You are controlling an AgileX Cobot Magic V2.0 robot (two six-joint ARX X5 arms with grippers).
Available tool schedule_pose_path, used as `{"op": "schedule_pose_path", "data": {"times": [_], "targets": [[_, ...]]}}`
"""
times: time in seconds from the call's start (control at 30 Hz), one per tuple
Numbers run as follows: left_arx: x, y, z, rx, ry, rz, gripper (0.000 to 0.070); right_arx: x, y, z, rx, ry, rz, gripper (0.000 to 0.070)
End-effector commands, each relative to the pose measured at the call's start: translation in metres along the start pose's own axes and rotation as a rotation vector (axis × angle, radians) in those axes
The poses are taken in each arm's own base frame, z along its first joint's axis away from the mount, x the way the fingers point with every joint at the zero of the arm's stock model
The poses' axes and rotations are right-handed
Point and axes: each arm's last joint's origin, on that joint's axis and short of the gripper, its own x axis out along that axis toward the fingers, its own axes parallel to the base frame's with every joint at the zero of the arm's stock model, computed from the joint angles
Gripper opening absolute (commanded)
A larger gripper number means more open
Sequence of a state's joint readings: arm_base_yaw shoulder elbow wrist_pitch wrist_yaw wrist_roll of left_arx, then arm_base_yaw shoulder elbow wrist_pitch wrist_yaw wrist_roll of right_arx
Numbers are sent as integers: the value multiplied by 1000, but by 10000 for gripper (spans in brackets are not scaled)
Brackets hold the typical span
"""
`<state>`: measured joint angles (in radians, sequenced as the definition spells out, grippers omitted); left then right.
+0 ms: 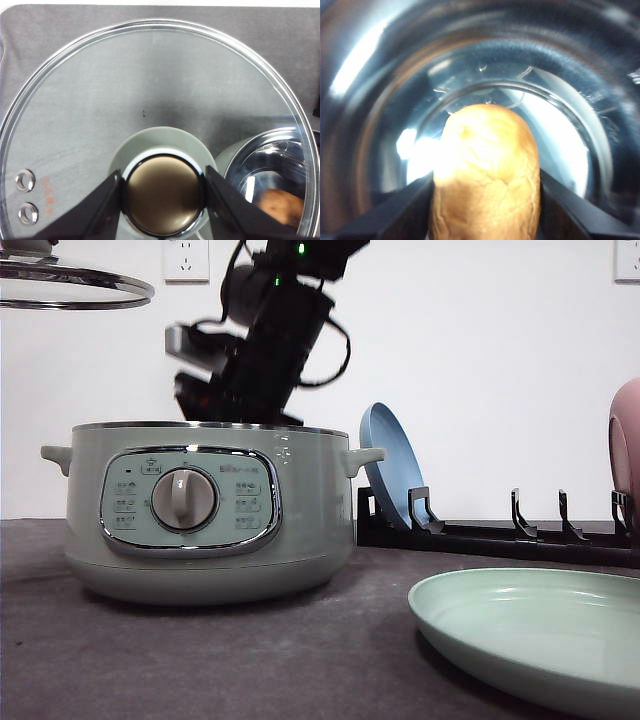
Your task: Transfer potato from steamer to green plate
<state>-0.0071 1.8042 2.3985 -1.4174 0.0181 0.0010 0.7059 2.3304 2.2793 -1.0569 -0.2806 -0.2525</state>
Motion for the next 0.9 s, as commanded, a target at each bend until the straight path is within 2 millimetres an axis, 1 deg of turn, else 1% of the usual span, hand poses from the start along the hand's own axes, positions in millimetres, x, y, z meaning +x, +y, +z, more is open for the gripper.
{"op": "schedule_pose_path", "data": {"times": [0.0, 0.23, 0.4, 0.5, 0.57, 0.67, 0.77, 0.87], "targets": [[-8, 0, 1, -6, -11, 0, 4, -29, 10, 10, 0, -45, -8, 315], [-8, 0, 1, -6, -10, 0, 4, -96, 28, 8, 24, -54, -12, 315], [-8, 0, 1, -6, -10, 0, 4, -149, 43, -2, 16, -86, -81, 315], [-8, 0, 1, -6, -10, 0, 4, -179, 52, -11, 17, -94, -131, 315], [-8, 0, 1, -6, -10, 0, 4, -198, 56, -21, 24, -92, -166, 315], [-8, 0, 1, -6, -10, 0, 4, -225, 60, -41, 43, -98, -213, 315], [-8, 0, 1, -6, -10, 0, 4, -245, 63, -66, 78, -92, -238, 315], [-8, 0, 1, -6, -10, 0, 4, -258, 66, -96, 136, -73, -248, 315]]}}
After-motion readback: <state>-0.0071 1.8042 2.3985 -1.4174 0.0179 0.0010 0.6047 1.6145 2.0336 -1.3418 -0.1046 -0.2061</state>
